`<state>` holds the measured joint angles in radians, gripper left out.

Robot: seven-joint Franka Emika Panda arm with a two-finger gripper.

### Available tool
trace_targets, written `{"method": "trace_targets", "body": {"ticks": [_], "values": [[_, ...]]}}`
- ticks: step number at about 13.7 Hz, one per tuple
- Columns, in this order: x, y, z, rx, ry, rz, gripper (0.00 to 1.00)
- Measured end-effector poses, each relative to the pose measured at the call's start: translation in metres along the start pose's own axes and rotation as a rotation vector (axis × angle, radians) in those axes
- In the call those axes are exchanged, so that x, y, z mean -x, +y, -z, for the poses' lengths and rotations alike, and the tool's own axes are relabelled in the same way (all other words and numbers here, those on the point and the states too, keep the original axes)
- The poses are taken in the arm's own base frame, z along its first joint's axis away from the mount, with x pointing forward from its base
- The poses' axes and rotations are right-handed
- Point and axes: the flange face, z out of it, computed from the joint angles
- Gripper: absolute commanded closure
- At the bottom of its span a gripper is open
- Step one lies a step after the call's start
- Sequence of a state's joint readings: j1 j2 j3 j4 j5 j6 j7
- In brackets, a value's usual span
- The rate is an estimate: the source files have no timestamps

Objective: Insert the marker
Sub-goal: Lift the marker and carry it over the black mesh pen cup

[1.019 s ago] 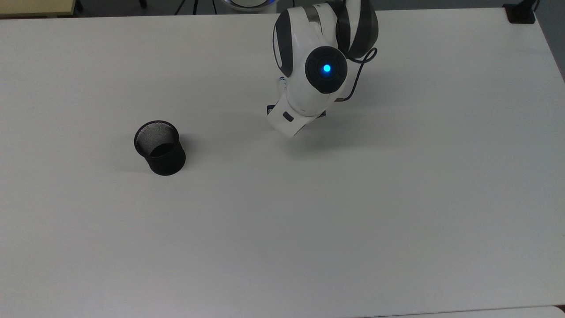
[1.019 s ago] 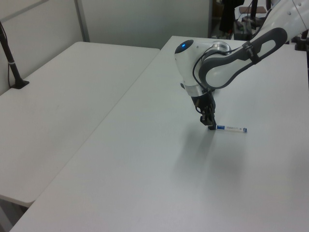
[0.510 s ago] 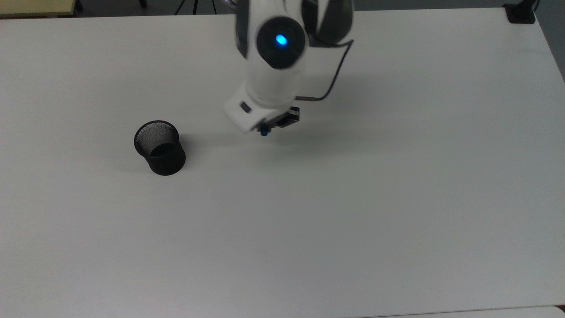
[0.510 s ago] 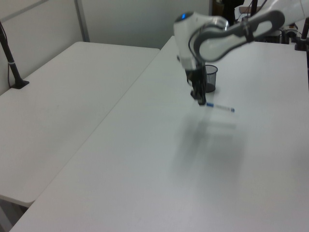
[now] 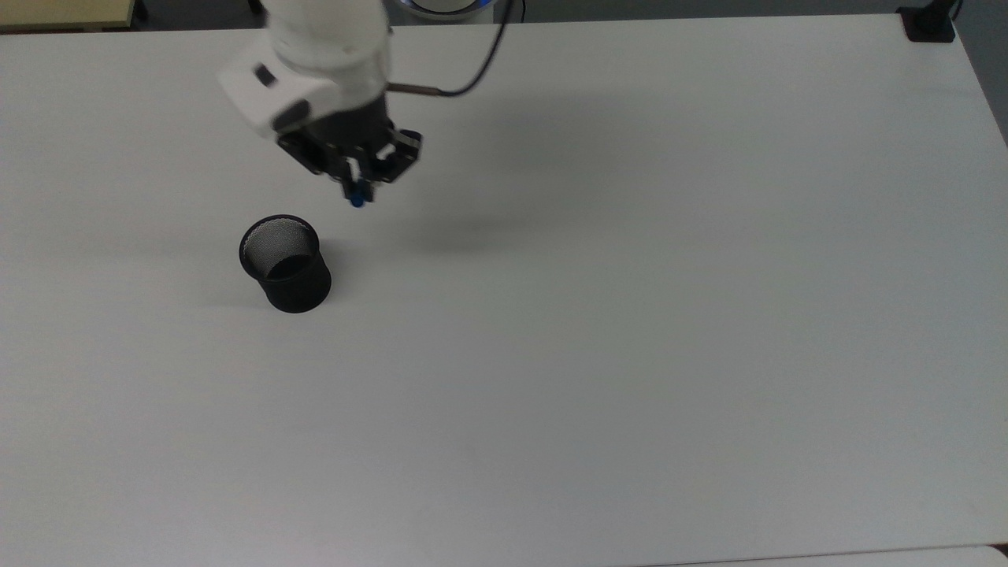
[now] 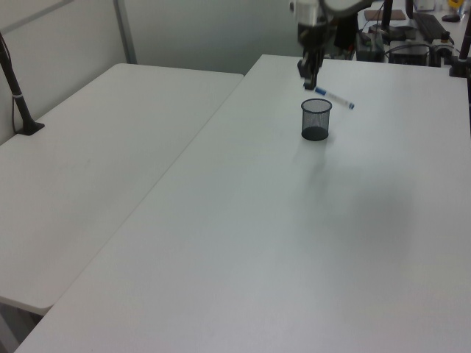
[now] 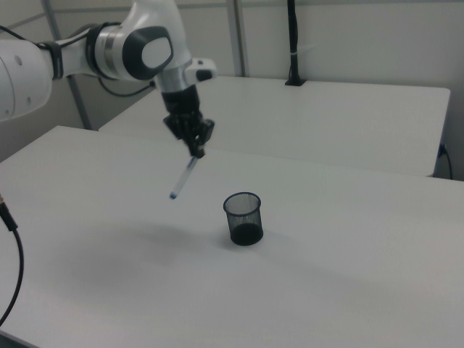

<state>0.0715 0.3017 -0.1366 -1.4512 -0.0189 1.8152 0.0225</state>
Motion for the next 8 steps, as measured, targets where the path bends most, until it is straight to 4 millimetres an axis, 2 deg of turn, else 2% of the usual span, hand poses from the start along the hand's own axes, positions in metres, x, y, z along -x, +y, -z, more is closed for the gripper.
{"method": "trace_targets", "body": {"ticks": [3, 5, 8], "values": [[-0.001, 0.044, 0.030, 0.001, 0.106, -0.054, 0.97], [-0.005, 0.067, 0.034, 0.007, 0.164, -0.088, 0.97], [-0.012, 0.095, 0.029, 0.017, 0.257, -0.127, 0.96]]}}
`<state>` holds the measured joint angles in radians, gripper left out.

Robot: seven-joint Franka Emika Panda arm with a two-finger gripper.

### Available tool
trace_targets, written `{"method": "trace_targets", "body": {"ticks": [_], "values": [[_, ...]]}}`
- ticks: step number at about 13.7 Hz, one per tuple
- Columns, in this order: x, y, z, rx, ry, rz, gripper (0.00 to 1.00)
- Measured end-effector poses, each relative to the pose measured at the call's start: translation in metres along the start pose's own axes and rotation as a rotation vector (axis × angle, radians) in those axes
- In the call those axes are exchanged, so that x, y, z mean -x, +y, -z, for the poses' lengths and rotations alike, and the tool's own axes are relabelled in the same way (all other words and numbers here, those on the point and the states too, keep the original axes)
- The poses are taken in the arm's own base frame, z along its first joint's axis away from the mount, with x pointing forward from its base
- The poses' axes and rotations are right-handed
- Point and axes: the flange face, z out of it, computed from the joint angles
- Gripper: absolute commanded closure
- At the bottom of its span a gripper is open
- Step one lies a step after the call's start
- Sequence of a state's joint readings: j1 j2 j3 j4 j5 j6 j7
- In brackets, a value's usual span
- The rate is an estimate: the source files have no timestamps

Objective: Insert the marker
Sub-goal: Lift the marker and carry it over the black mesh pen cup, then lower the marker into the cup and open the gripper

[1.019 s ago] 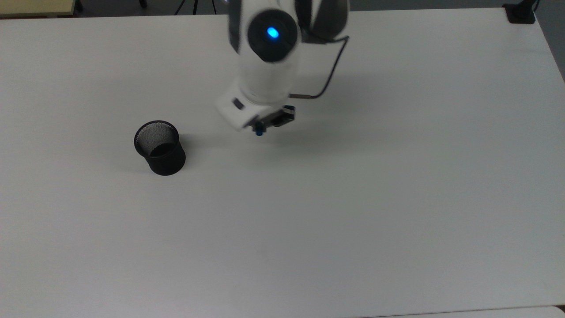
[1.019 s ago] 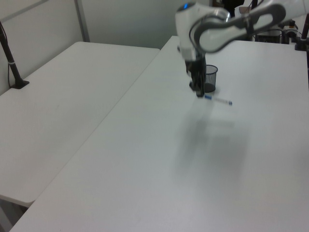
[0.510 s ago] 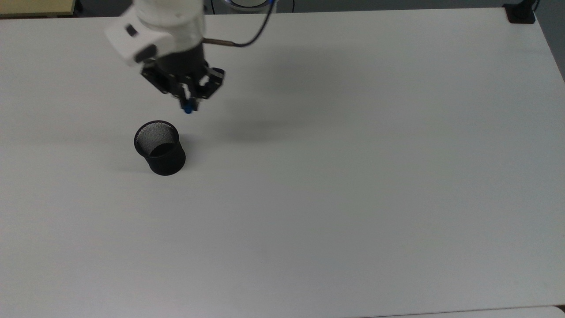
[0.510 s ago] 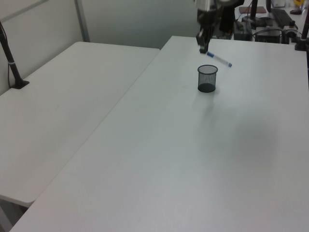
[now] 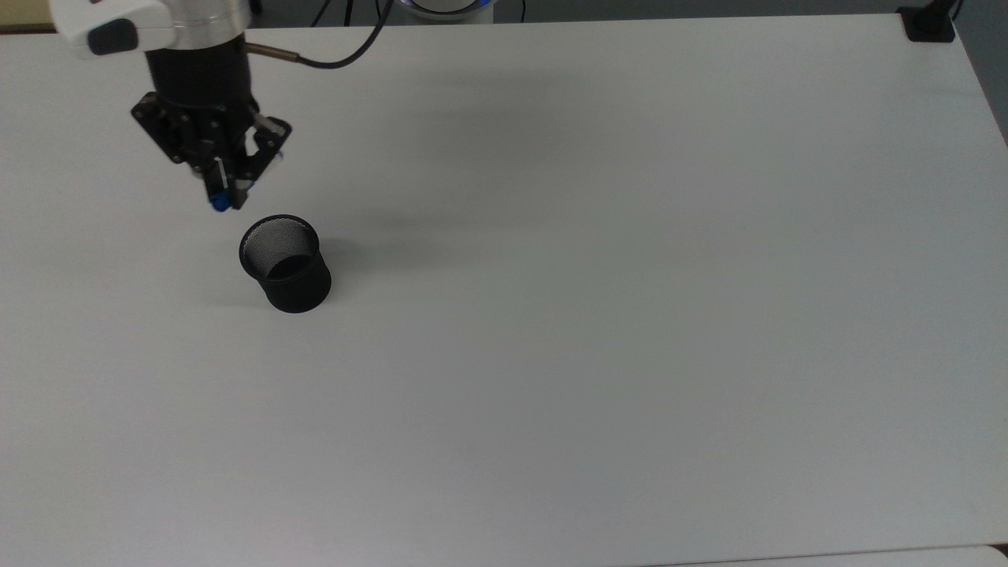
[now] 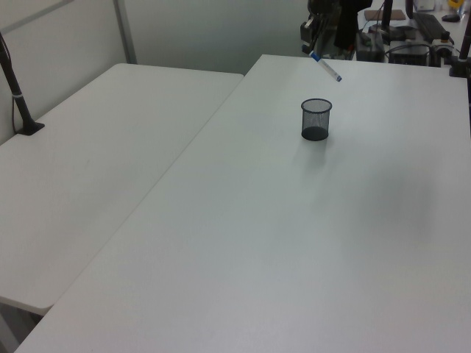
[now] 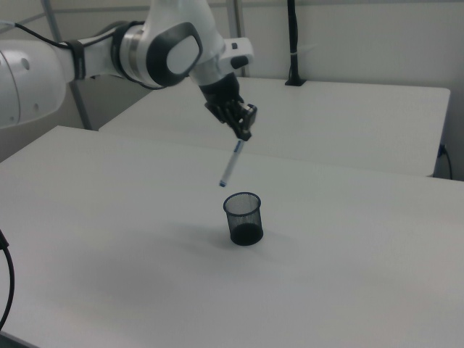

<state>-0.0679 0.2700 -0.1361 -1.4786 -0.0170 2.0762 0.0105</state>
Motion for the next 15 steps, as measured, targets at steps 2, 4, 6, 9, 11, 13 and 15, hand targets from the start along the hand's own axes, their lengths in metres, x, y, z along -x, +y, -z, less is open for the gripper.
{"method": "trace_targets", "body": {"ticks": [2, 4, 6, 9, 11, 13, 15], "values": [[-0.005, 0.016, -0.009, 0.008, 0.059, -0.022, 0.96], [-0.009, 0.021, -0.019, 0.012, 0.105, -0.036, 0.96], [-0.010, 0.023, -0.037, 0.015, 0.125, -0.052, 0.96], [-0.007, 0.021, -0.068, 0.016, 0.112, -0.076, 0.94], [-0.003, 0.018, -0.079, 0.010, 0.126, -0.095, 0.93], [0.003, 0.013, -0.089, 0.006, 0.122, -0.103, 0.93], [0.009, 0.006, -0.099, 0.002, 0.102, -0.098, 0.93]]}}
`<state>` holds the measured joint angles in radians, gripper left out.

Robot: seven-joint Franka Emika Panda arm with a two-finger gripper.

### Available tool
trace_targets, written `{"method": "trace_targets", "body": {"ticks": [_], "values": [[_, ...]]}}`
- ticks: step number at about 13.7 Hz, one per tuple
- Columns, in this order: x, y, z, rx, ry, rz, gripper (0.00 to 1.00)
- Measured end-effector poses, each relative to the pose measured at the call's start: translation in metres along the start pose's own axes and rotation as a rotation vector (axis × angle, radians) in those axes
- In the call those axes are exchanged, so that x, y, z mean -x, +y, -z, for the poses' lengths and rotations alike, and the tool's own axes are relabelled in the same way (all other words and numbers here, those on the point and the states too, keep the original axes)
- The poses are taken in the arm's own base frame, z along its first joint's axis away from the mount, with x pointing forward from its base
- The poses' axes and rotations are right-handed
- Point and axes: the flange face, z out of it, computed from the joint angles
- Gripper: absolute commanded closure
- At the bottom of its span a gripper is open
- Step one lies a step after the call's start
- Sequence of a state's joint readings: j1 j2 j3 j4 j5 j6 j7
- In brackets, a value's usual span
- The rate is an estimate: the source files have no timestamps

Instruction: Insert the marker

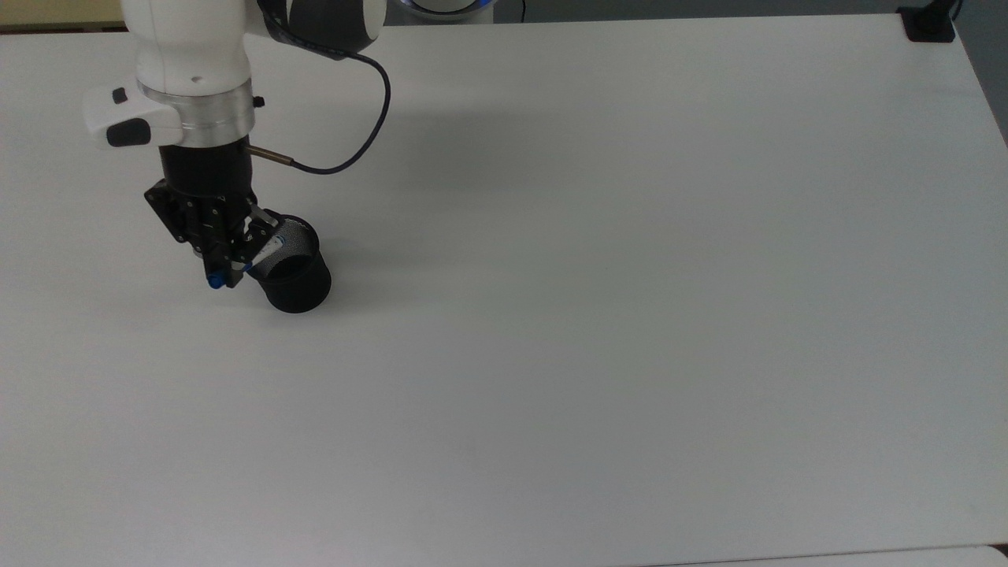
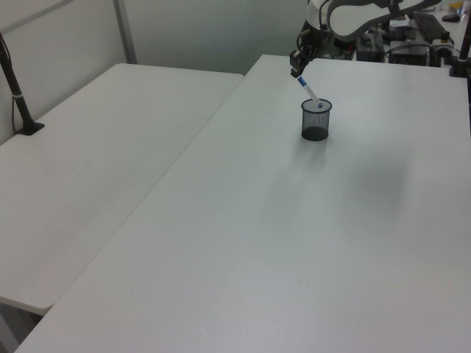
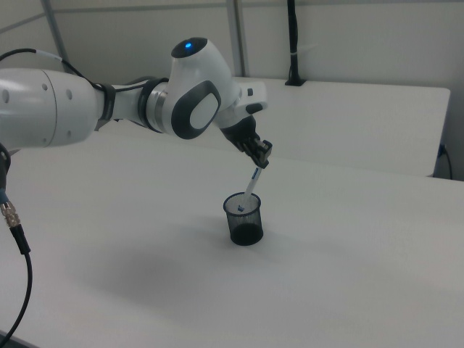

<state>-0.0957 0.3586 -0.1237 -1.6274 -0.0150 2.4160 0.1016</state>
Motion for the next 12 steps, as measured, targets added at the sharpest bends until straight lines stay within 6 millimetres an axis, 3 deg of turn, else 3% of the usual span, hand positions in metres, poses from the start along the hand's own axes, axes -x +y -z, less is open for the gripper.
{"method": "trace_targets", "body": {"ticks": [1, 2, 6, 7, 12], "values": [[0.0034, -0.0032, -0.0036, -0.002, -0.009, 0.003, 0.93], [0.0060, -0.0048, -0.0063, -0.002, -0.016, 0.005, 0.85], [0.0113, -0.0052, -0.0123, -0.001, -0.031, 0.006, 0.40], [0.0115, -0.0051, -0.0125, -0.001, -0.032, 0.006, 0.32], [0.0121, -0.0045, -0.0126, 0.000, -0.037, 0.005, 0.24]]}}
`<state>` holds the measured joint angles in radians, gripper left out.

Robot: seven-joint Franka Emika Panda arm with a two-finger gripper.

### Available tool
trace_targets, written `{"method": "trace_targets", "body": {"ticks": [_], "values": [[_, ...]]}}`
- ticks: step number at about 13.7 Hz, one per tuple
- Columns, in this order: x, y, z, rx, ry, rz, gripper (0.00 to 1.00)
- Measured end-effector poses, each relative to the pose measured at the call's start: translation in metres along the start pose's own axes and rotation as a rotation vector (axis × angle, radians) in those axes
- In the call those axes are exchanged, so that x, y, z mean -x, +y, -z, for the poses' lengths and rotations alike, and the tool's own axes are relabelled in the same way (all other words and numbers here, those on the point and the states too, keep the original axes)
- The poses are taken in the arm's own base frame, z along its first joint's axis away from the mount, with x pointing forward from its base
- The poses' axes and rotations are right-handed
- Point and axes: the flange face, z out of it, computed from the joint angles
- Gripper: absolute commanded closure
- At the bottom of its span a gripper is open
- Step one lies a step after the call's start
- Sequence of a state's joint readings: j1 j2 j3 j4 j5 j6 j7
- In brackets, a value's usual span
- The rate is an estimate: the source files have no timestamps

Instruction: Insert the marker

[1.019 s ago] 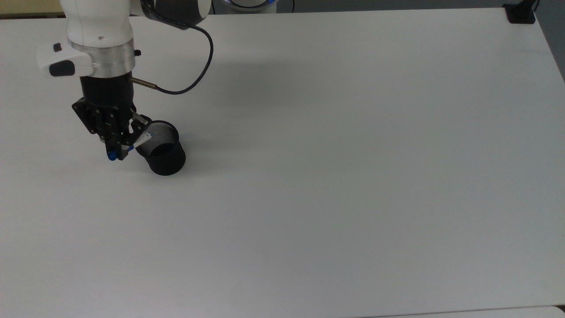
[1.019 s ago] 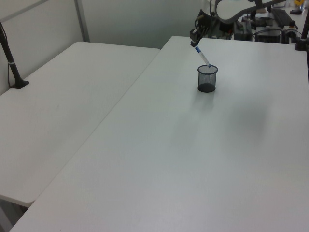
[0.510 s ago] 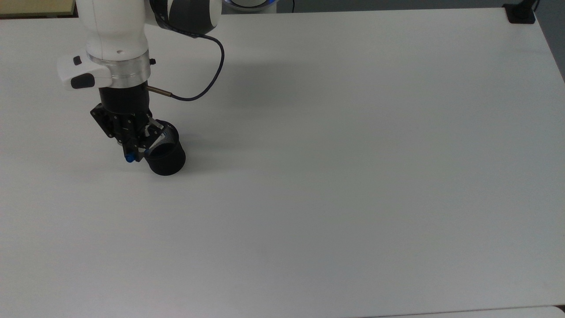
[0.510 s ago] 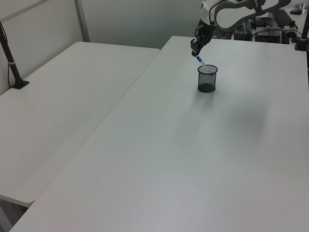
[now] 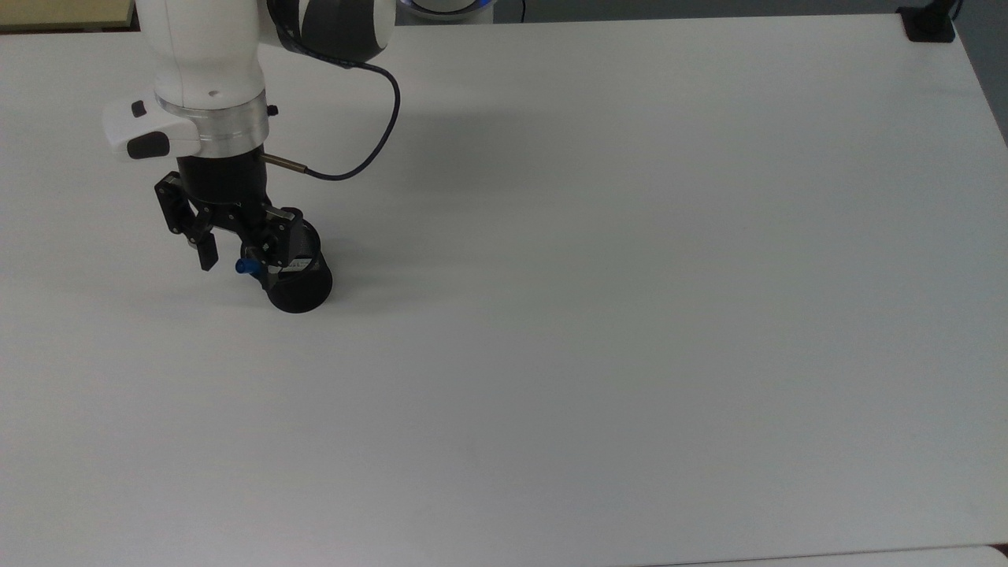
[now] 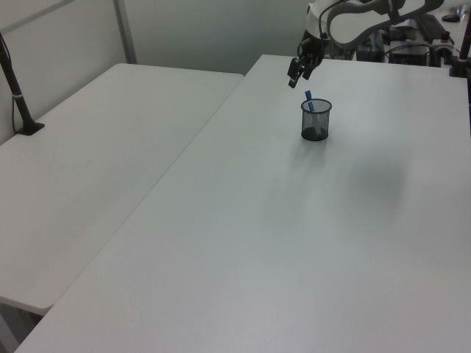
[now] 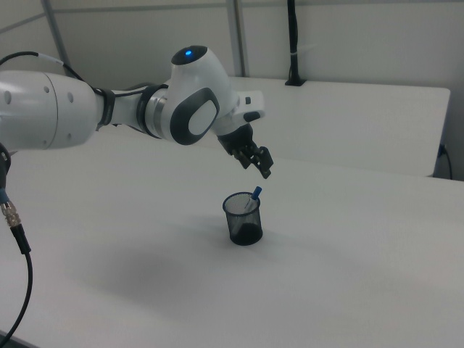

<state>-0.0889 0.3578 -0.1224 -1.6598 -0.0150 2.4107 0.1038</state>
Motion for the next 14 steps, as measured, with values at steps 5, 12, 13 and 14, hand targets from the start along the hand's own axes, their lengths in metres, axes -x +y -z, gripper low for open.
{"method": "trace_targets", "body": {"ticks": [5, 12, 13, 14], "values": [[0.008, -0.005, 0.024, -0.005, -0.153, -0.003, 0.12], [0.037, -0.047, 0.105, -0.035, -0.350, 0.073, 0.00], [0.041, -0.054, 0.115, -0.038, -0.365, 0.087, 0.00], [0.045, -0.062, 0.123, -0.041, -0.375, 0.103, 0.00]]}}
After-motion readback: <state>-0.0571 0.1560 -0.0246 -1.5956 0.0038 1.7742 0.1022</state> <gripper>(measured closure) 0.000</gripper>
